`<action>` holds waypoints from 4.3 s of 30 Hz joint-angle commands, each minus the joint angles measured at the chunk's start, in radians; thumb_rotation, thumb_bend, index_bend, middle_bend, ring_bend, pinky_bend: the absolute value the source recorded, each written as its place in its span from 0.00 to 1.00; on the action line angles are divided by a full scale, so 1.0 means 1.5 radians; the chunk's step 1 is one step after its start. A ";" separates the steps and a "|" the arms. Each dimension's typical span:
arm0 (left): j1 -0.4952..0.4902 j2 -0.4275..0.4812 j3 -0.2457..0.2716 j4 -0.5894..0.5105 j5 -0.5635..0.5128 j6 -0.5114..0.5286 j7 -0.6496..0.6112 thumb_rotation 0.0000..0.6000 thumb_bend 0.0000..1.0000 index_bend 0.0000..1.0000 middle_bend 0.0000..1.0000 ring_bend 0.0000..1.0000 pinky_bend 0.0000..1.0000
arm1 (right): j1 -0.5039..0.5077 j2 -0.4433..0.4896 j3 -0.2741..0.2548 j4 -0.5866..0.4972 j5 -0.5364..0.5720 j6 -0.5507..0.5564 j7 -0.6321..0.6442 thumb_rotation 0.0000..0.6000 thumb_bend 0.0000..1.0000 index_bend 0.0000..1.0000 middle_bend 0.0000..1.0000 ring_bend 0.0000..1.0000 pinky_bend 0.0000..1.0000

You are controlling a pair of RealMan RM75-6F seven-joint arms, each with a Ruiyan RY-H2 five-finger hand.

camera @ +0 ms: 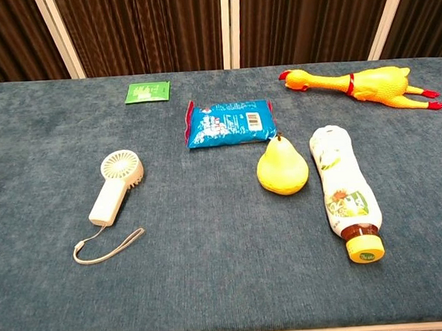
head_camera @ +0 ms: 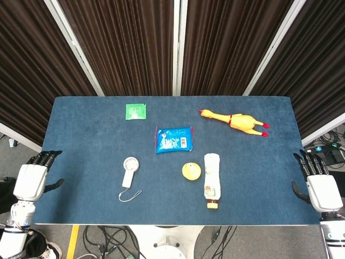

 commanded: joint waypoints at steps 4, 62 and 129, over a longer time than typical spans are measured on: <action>0.000 0.000 0.002 -0.002 0.000 -0.004 -0.001 1.00 0.09 0.21 0.26 0.22 0.39 | 0.001 0.000 0.001 0.000 0.002 -0.003 0.001 1.00 0.33 0.00 0.00 0.00 0.00; -0.161 -0.147 0.041 -0.039 -0.044 -0.316 0.208 1.00 0.41 0.18 0.80 0.81 0.86 | 0.009 0.004 0.002 0.005 0.012 -0.023 0.014 1.00 0.33 0.00 0.00 0.00 0.00; -0.196 -0.168 0.062 -0.011 -0.102 -0.327 0.211 1.00 0.41 0.18 0.79 0.81 0.85 | 0.010 0.002 0.000 0.017 0.021 -0.036 0.022 1.00 0.33 0.00 0.00 0.00 0.00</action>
